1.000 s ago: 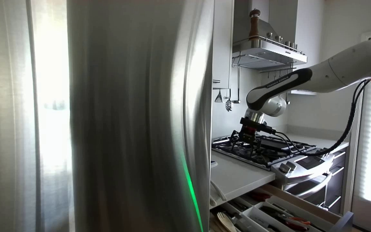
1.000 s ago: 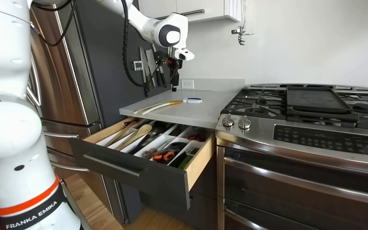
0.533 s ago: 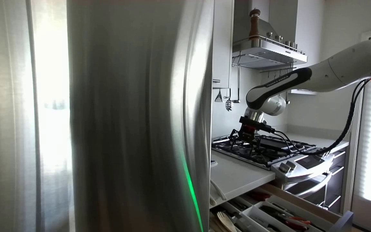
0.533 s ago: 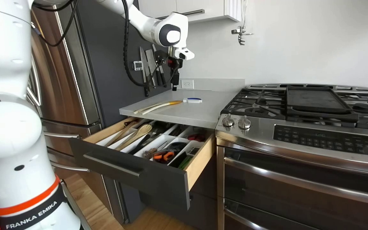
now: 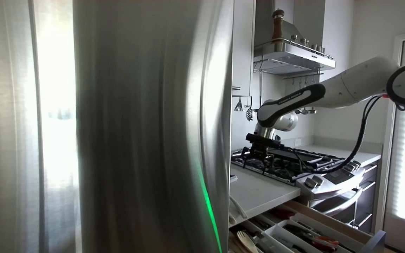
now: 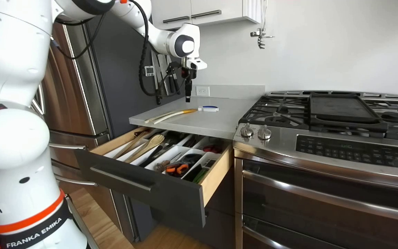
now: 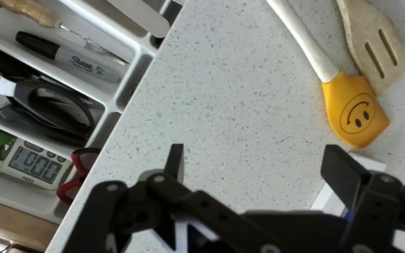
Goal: Put the white and blue object in the open drawer
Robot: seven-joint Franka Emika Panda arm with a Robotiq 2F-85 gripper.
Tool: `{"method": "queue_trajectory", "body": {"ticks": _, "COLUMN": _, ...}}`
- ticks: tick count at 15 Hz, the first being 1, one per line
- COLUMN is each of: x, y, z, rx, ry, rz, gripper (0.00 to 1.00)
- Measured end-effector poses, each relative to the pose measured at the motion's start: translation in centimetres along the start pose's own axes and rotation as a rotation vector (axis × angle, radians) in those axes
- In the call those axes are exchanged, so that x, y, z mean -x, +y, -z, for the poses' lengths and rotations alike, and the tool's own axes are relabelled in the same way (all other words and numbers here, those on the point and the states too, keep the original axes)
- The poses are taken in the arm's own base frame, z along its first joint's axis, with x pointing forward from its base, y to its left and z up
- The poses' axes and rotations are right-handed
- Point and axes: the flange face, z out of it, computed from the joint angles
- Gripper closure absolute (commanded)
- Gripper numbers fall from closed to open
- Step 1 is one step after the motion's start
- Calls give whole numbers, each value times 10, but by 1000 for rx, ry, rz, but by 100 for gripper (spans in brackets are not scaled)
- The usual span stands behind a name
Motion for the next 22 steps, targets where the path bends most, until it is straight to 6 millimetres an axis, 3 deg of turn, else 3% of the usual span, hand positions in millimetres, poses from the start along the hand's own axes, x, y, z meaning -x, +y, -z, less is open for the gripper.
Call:
{"method": "queue_trajectory", "body": {"ticks": 4, "x": -12, "y": -38, "z": -40, "rx": 31, "ry": 63, "rz": -82, "gripper": 0}}
{"method": "queue_trajectory", "body": {"ticks": 12, "x": -75, "y": -70, "z": -85, "rx": -8, "ry": 229, "rz": -126, "gripper": 0}}
{"method": "queue_trajectory", "body": {"ticks": 16, "x": -82, "y": -88, "z": -97, "rx": -38, "ry": 288, "rz": -106, "gripper": 0}}
{"method": "queue_trajectory", "body": {"ticks": 22, "x": -77, "y": -109, "z": -115, "rx": -32, "ry": 388, "rz": -28, "gripper": 0}}
